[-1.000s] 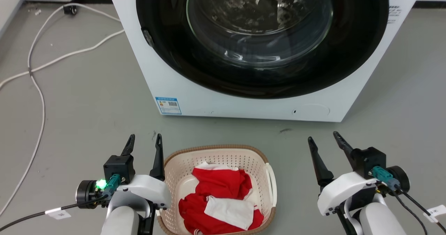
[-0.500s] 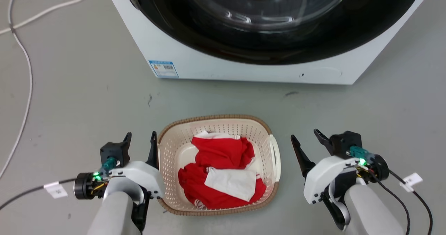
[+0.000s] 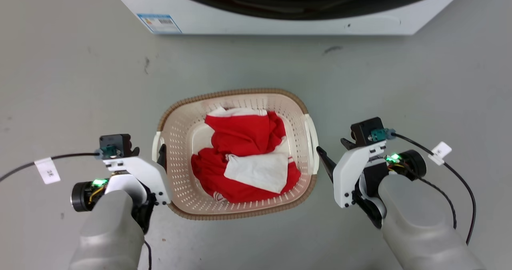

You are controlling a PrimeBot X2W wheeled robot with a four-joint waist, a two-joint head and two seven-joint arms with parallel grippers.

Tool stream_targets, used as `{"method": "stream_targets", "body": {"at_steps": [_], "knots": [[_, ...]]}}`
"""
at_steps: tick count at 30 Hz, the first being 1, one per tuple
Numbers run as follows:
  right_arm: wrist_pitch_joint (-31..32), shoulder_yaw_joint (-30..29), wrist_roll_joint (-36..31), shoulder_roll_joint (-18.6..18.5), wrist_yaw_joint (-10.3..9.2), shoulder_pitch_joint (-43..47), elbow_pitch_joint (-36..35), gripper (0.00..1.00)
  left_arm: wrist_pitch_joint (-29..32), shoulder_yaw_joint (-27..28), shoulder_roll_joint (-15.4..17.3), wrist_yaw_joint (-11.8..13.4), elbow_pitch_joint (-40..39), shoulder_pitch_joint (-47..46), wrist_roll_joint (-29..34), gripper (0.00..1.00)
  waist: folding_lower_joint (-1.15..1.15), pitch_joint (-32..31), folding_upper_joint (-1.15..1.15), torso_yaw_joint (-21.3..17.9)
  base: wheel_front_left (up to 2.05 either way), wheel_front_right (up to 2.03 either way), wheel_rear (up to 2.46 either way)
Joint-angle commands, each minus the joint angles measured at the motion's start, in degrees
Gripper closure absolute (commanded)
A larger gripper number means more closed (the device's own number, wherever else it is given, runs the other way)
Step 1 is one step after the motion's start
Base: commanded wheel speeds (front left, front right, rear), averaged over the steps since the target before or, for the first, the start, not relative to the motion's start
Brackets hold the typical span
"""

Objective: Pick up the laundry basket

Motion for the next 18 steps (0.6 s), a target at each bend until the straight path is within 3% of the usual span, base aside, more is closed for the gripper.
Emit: {"method": "stream_targets", "body": {"at_steps": [1, 18], "knots": [[0.4, 0.9, 0.7, 0.0, -0.02, -1.8, 0.9, 0.0, 0.5, 0.2, 0.5, -0.1, 1.2, -1.5, -0.3, 0.0, -0.01, 2.2, 0.0, -0.7, 0.0, 0.0, 0.0], [4.0, 9.9, 3.7, 0.0, -0.02, -11.5, 9.1, 0.0, 3.2, 0.6, 1.7, -0.1, 8.3, -9.0, -3.3, 0.0, -0.01, 13.1, 0.0, 0.0, 0.0, 0.0, 0.0]]}}
